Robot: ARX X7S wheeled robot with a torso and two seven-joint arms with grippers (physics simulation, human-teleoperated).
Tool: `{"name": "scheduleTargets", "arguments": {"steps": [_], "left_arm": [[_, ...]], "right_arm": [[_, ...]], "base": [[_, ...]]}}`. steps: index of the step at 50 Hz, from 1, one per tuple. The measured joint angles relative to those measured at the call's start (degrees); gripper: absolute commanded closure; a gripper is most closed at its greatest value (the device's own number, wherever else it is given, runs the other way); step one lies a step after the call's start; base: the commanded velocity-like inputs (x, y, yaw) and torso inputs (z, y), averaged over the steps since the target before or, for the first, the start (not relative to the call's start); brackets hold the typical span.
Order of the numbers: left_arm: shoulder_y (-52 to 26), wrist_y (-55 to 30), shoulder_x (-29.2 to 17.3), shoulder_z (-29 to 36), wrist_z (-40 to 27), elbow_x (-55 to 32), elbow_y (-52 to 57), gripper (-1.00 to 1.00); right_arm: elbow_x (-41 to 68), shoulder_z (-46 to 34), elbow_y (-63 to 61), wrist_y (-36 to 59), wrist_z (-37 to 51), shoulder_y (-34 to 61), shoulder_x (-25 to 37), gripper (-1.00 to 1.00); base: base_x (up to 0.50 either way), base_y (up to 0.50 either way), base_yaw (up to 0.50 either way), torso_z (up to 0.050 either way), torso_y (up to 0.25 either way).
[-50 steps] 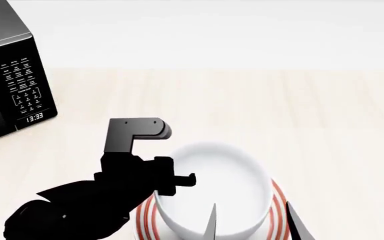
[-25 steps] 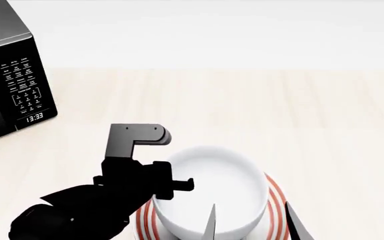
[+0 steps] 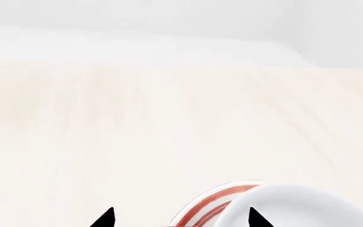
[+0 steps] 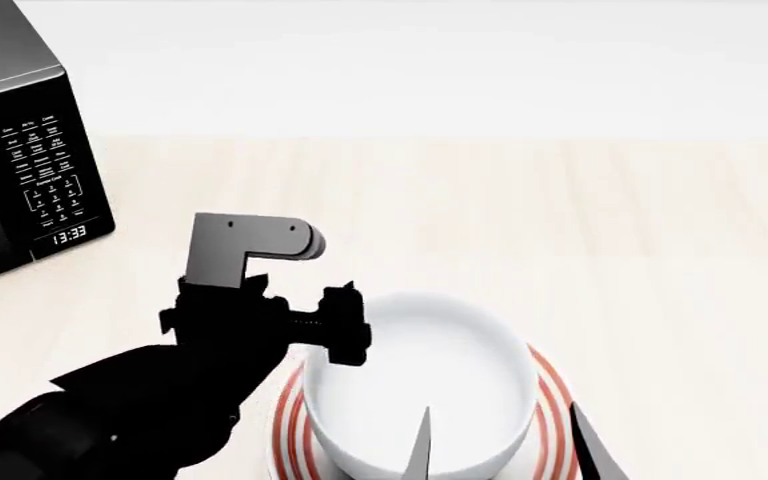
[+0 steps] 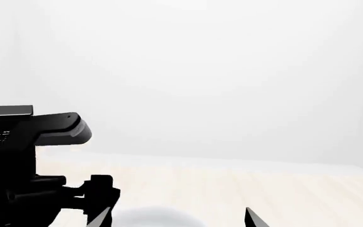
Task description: Pick up the white bowl and put it on the plate.
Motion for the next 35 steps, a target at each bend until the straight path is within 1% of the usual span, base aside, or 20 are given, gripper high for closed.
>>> {"name": "scheduleTargets", "arguments": {"steps": [10, 18, 27, 35], "left_arm": [[0.80, 3.46, -10.40, 1.77, -12.46, 5.40, 21.16, -1.00], [2.58, 5.49, -19.23, 3.47, -23.25, 13.49, 37.47, -1.00], [5.86, 6.71, -28.11, 4.99, -34.39, 22.41, 51.80, -1.00], [9.81, 7.39, -34.93, 6.09, -43.00, 29.04, 62.34, -1.00]], "right_arm": [[0.06, 0.38, -1.45, 0.60, 0.66, 0.05, 0.36, -1.00], [0.13, 1.56, -5.69, 2.44, 2.06, -0.03, 1.33, -1.00], [-0.03, 2.28, -11.06, 4.94, 3.59, 0.03, 2.37, -1.00], [-0.46, 2.00, -15.72, 7.51, 4.80, 0.55, 3.09, -1.00]], "base": [[0.00, 0.00, 0.00, 0.000, 0.000], [0.00, 0.00, 0.00, 0.000, 0.000], [0.00, 0.00, 0.00, 0.000, 0.000], [0.00, 0.00, 0.00, 0.000, 0.000]]}}
